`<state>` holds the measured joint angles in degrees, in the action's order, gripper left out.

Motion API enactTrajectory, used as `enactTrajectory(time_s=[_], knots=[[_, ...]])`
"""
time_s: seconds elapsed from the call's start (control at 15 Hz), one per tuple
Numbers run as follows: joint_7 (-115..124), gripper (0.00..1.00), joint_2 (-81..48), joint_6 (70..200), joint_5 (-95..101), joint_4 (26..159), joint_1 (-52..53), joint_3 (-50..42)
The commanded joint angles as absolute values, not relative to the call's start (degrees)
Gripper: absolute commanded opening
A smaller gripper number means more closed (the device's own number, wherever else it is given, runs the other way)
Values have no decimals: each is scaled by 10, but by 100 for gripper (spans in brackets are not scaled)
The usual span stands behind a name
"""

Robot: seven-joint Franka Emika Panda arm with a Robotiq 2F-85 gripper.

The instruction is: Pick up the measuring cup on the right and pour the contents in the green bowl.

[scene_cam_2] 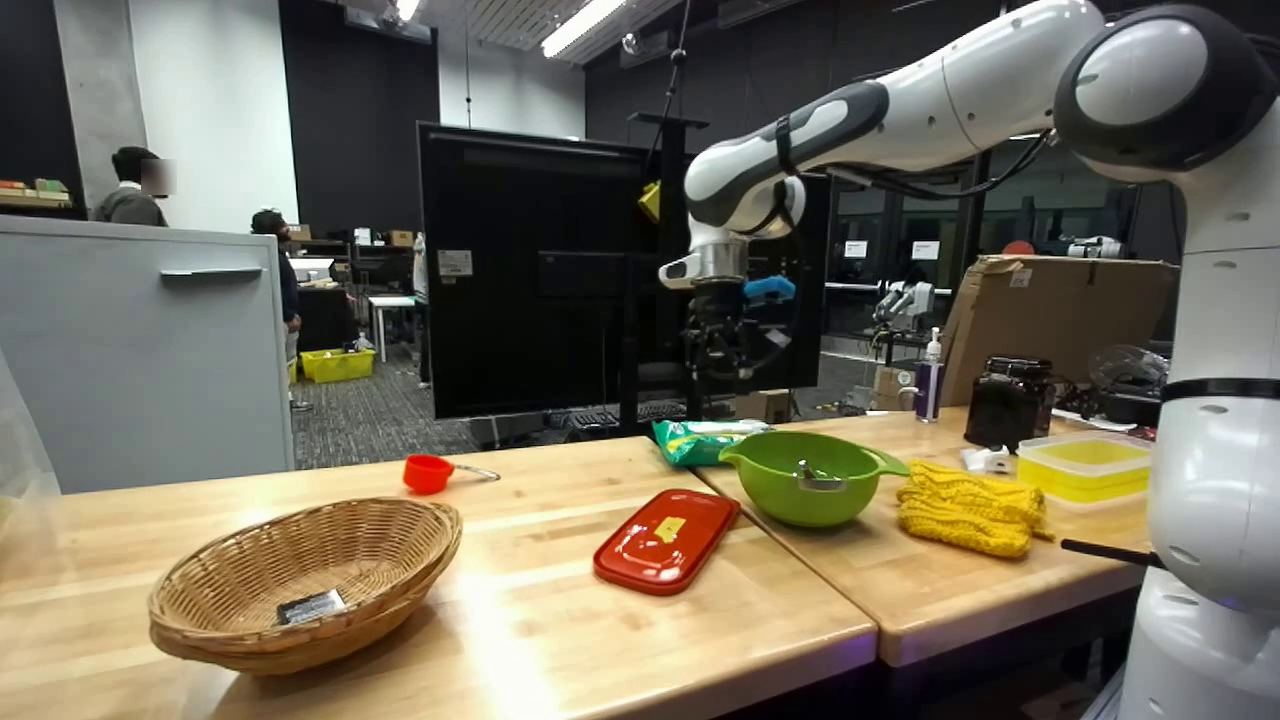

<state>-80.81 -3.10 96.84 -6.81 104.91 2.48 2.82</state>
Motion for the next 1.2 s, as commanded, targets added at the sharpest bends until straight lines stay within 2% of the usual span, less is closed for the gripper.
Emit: enactTrajectory(time_s=[0.0, 0.27, 1.13], knots=[[-786, 100, -41, 964, -68, 1037, 38, 47], [-756, 100, -66, 960, -68, 1012, 63, 72], [-775, 100, -115, 897, -14, 916, 16, 42]])
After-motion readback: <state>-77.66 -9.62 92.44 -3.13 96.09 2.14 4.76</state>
